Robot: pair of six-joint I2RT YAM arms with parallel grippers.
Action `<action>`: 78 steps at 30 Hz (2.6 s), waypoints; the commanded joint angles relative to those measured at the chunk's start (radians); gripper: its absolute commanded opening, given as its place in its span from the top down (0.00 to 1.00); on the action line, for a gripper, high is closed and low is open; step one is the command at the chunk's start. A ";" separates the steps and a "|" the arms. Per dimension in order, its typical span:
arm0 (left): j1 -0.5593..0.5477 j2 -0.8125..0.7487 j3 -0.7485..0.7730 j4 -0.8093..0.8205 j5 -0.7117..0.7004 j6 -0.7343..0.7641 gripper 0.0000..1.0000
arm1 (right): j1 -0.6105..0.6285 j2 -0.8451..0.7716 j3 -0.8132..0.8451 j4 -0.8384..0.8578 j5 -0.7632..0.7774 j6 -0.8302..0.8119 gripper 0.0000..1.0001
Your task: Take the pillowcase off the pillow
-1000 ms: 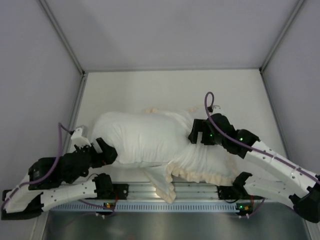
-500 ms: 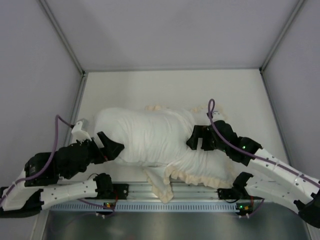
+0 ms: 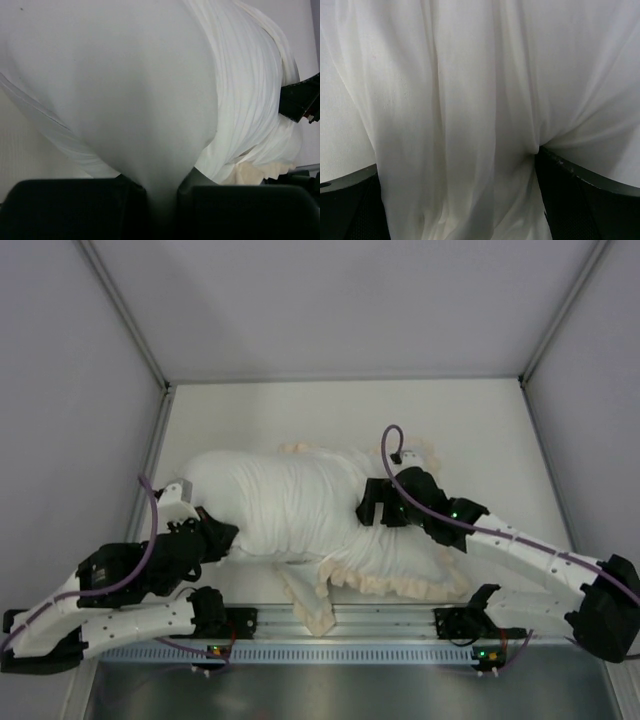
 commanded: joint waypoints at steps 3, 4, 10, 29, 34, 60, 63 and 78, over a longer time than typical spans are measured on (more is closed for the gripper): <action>-0.008 0.025 0.004 0.134 -0.154 -0.040 1.00 | 0.025 0.283 0.216 0.129 -0.056 -0.155 0.09; -0.008 0.016 -0.005 0.129 -0.165 -0.063 1.00 | 0.025 0.312 0.267 0.111 -0.056 -0.176 0.09; -0.008 -0.074 -0.036 0.052 -0.202 -0.161 1.00 | 0.010 0.386 0.574 0.059 -0.056 -0.348 0.05; -0.008 -0.153 -0.021 0.026 -0.142 -0.126 1.00 | -0.494 -0.186 -0.047 -0.165 -0.161 0.129 0.00; -0.008 -0.148 -0.011 0.010 -0.154 -0.127 1.00 | -0.659 -0.304 -0.197 -0.191 -0.179 0.163 0.03; -0.008 -0.154 0.021 -0.006 -0.148 -0.111 1.00 | -1.065 -0.130 -0.549 0.310 -0.658 0.218 0.32; -0.008 -0.154 0.019 -0.006 -0.145 -0.114 1.00 | -1.065 -0.158 -0.546 0.295 -0.610 0.212 0.55; -0.008 -0.245 0.099 -0.035 -0.053 -0.094 1.00 | -1.065 -0.196 -0.289 0.256 -0.527 0.101 1.00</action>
